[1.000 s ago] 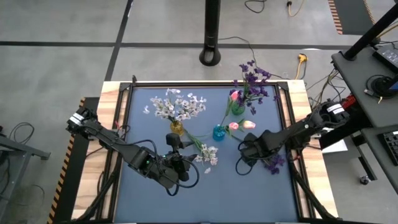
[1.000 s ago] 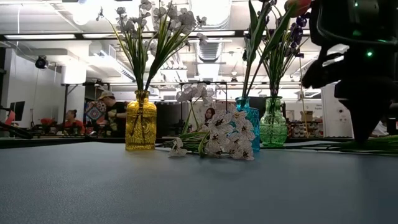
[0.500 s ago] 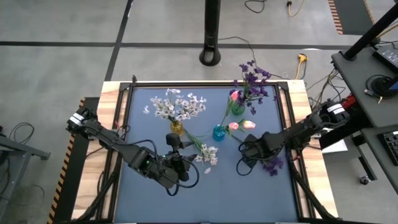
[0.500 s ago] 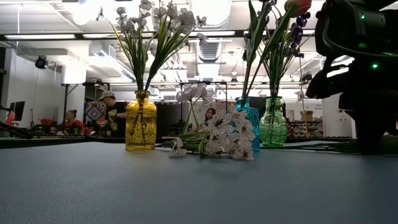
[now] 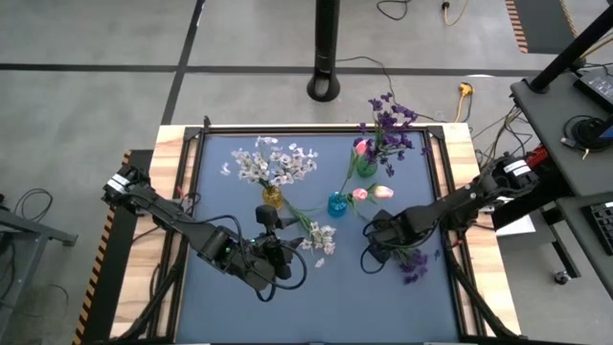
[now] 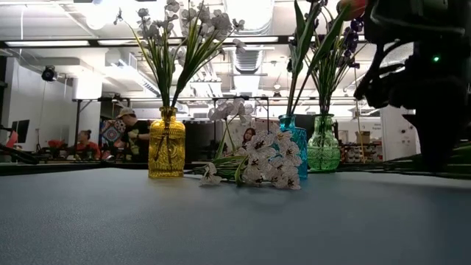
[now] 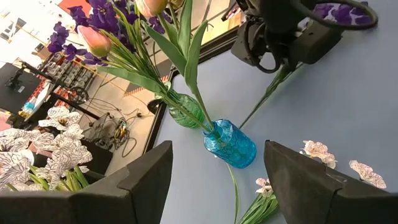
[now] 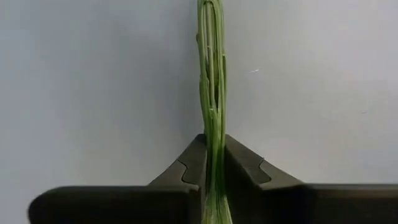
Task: Sort flowers into vase by color
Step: Put the violet flowers into the green flower vase
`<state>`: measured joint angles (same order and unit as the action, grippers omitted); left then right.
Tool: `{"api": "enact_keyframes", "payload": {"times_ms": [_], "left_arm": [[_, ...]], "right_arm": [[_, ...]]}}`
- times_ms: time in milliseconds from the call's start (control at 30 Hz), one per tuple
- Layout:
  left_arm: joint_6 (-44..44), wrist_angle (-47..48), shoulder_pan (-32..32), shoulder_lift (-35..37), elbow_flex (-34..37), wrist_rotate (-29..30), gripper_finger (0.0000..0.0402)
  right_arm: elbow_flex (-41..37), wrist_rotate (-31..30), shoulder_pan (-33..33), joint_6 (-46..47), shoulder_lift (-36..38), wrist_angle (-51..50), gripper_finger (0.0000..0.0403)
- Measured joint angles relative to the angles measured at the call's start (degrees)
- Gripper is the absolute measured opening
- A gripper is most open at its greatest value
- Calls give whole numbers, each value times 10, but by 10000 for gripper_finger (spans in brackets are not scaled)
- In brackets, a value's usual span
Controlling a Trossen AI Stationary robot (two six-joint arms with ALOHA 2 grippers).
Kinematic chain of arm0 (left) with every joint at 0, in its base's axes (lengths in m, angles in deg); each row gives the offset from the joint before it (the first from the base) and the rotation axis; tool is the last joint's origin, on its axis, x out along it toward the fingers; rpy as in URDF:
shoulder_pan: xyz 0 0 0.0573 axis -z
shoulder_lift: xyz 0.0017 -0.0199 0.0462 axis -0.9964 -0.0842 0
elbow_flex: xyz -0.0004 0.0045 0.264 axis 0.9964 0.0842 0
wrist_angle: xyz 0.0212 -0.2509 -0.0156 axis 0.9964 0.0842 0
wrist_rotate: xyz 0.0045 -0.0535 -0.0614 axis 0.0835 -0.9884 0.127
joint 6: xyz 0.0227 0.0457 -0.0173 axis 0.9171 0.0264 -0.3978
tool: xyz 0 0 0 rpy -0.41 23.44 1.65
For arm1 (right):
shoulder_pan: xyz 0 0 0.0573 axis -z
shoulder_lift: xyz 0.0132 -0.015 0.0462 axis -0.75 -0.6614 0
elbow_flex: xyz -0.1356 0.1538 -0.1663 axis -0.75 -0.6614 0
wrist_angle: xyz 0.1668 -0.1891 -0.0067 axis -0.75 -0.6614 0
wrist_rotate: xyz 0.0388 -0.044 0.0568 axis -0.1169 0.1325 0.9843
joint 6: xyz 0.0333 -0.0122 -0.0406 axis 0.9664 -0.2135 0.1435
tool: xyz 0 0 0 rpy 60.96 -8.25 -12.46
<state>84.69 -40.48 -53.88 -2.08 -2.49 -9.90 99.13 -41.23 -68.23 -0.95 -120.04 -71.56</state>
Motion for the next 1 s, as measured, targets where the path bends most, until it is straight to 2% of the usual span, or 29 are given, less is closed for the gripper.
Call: {"api": "enact_keyframes", "payload": {"times_ms": [267, 467, 533, 700, 900, 1000], "left_arm": [[0, -1, 0, 0, 0, -8, 235], [24, -31, 0, -2, 0, -146, 235], [46, -55, 0, -7, 0, -169, 235], [96, -99, -1, -25, 0, -172, 235], [121, -126, -2, -42, 0, -186, 235], [140, -140, -2, -51, 0, -217, 235]], "right_arm": [[13, 19, -54, 51, 0, 0, 32], [28, 45, -105, 83, 0, 1, 31], [33, 48, -119, 98, 0, 1, 31], [48, 74, -143, 105, 0, 0, 31], [87, 81, -159, 65, 0, -1, 31], [113, 78, -160, 40, 0, -1, 31]]}}
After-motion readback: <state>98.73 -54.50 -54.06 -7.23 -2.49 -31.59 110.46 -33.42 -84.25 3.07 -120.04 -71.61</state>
